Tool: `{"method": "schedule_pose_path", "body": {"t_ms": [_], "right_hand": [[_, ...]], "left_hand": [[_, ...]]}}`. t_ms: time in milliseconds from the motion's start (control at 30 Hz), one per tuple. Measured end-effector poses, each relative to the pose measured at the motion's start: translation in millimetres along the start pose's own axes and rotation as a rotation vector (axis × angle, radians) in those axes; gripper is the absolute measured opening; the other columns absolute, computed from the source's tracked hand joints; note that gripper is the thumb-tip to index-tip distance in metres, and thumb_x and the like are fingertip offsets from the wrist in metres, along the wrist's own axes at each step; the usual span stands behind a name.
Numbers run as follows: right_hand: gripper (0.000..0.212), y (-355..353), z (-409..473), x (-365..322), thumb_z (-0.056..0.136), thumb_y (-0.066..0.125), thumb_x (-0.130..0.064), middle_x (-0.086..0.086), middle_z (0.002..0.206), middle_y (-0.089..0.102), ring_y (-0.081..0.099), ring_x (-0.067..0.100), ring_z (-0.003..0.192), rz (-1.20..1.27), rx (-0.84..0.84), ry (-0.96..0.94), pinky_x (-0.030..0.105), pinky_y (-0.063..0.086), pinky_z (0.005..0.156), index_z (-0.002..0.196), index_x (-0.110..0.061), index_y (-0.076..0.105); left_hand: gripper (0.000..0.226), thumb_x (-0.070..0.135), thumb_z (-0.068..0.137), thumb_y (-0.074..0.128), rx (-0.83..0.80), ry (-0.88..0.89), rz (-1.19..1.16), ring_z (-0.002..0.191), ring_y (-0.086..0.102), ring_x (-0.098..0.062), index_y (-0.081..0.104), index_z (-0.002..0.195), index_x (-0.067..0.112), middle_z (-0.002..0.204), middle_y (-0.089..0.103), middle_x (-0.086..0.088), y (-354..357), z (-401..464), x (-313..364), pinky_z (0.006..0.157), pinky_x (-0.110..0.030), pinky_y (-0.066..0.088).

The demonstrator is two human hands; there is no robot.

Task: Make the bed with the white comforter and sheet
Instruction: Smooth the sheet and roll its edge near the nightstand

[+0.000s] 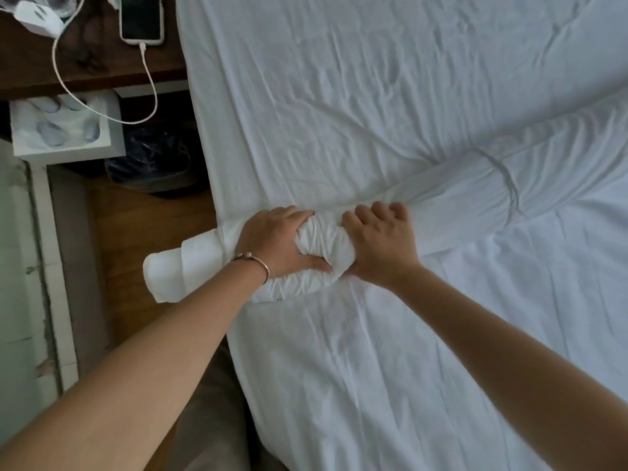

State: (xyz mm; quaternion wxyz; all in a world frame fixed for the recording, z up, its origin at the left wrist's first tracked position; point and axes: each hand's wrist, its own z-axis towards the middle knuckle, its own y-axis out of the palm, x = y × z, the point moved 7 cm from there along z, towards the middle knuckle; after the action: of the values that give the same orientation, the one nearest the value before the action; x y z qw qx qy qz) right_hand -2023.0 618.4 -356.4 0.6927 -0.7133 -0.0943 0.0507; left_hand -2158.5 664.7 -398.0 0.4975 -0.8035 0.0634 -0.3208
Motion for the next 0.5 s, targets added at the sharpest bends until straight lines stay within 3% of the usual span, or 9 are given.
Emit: {"method": "schedule_pose_path", "body": {"t_ms": [100,233,300,367,500], "right_hand": [[0.088,-7,17,10,0.043,0.063,-0.090,-0.009,0.098,0.048,0.046,0.017,0.092,0.061,-0.458,-0.083,0.037,0.032,0.089,0.104,-0.028,0.047],[0.111,-2,46,29,0.042,0.060,-0.092,-0.006,0.133,0.047,0.043,0.020,0.125,0.170,-0.655,-0.049,0.040,0.027,0.108,0.133,-0.034,0.037],[0.116,18,43,19,0.040,0.062,-0.092,-0.007,0.133,0.051,0.048,0.020,0.124,0.155,-0.816,-0.028,0.040,0.030,0.104,0.136,-0.033,0.037],[0.112,29,38,10,0.038,0.061,-0.094,-0.008,0.120,0.059,0.055,0.020,0.113,0.096,-0.809,-0.030,0.037,0.034,0.096,0.128,-0.030,0.044],[0.105,26,25,8,0.037,0.058,-0.096,-0.006,0.103,0.066,0.061,0.019,0.100,0.093,-0.615,0.015,0.035,0.035,0.093,0.117,-0.028,0.050]], "left_hand": [[0.108,0.092,0.049,0.051,0.100,0.044,0.034,0.097,0.062,-0.019,0.058,0.127,0.018,0.108,0.065,0.004,2,-7,4,0.083,-0.033,0.044],[0.104,0.093,0.052,0.043,0.229,0.091,0.045,0.079,0.064,-0.022,0.064,0.116,0.013,0.092,0.066,0.002,1,-17,9,0.069,-0.033,0.046],[0.103,0.092,0.052,0.046,0.258,0.115,0.047,0.077,0.063,-0.021,0.065,0.116,0.013,0.090,0.065,0.002,1,-22,11,0.067,-0.032,0.046],[0.103,0.092,0.050,0.049,0.243,0.135,0.043,0.077,0.062,-0.021,0.063,0.117,0.014,0.090,0.063,0.002,3,-27,12,0.067,-0.031,0.046],[0.107,0.093,0.046,0.053,0.157,0.146,0.041,0.090,0.057,-0.015,0.052,0.128,0.024,0.101,0.056,0.010,0,-34,16,0.079,-0.029,0.041]]}}
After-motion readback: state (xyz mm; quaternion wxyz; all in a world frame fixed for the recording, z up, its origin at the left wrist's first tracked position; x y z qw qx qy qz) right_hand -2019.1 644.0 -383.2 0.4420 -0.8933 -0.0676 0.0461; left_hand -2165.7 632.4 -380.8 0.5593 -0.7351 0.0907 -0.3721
